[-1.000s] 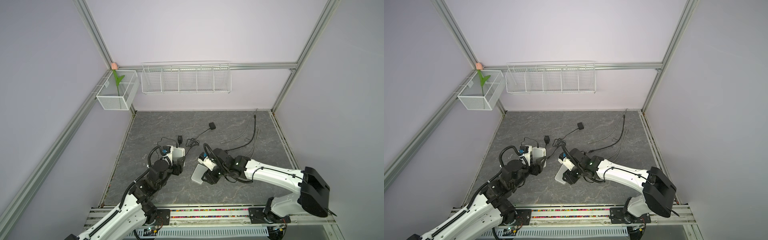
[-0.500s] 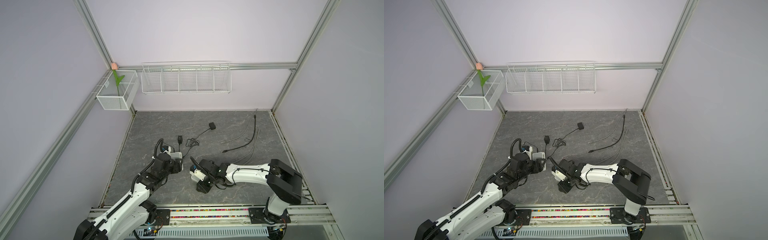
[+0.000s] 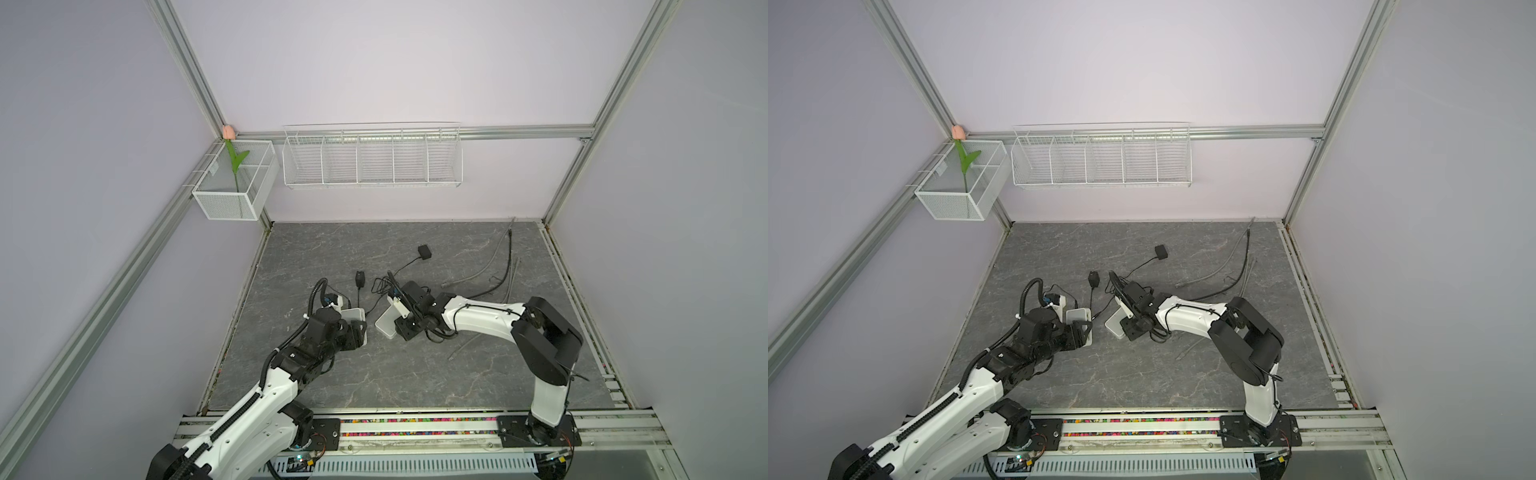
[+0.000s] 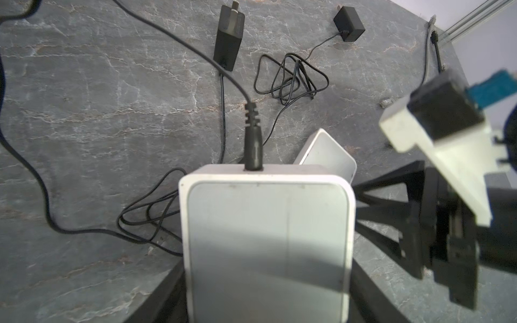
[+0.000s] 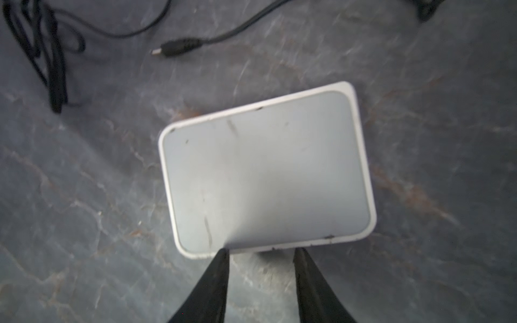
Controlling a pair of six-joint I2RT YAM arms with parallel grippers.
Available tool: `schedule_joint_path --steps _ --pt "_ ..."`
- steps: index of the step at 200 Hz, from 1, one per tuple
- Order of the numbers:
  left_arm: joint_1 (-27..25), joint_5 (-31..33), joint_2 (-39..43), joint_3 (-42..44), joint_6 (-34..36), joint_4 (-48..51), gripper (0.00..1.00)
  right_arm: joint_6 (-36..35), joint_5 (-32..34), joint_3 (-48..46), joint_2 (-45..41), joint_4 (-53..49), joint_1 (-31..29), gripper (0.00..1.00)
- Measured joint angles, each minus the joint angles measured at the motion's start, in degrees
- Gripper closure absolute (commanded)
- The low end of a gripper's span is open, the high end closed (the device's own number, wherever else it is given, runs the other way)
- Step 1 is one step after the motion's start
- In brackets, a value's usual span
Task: Insert the plug into the switch port
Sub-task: 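Lower the white router to the table with the left gripper while the right withdraws, then release the router with the left gripper while the right reaches toward grey cables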
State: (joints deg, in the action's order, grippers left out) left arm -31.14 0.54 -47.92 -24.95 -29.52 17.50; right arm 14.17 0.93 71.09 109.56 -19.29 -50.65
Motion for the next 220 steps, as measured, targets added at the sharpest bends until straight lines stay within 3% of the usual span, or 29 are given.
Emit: schedule_joint_path --steps 48,85,128,220 --pt "0.00 0.02 0.31 0.00 0.02 1.75 1.00 1.07 1.01 3.15 0.61 -0.44 1.64 0.58" --pt "0.07 0.07 1.09 0.00 -0.46 1.64 1.00 1.03 2.16 0.76 -2.38 -0.59 -4.70 0.56" --pt "1.79 0.02 -2.49 0.00 -1.95 1.29 1.00 1.22 -1.38 0.74 -2.93 0.04 -9.88 0.56" --pt "2.25 1.20 1.95 0.00 -3.23 3.41 1.00 4.11 8.52 12.63 10.38 -3.56 -7.02 0.56"
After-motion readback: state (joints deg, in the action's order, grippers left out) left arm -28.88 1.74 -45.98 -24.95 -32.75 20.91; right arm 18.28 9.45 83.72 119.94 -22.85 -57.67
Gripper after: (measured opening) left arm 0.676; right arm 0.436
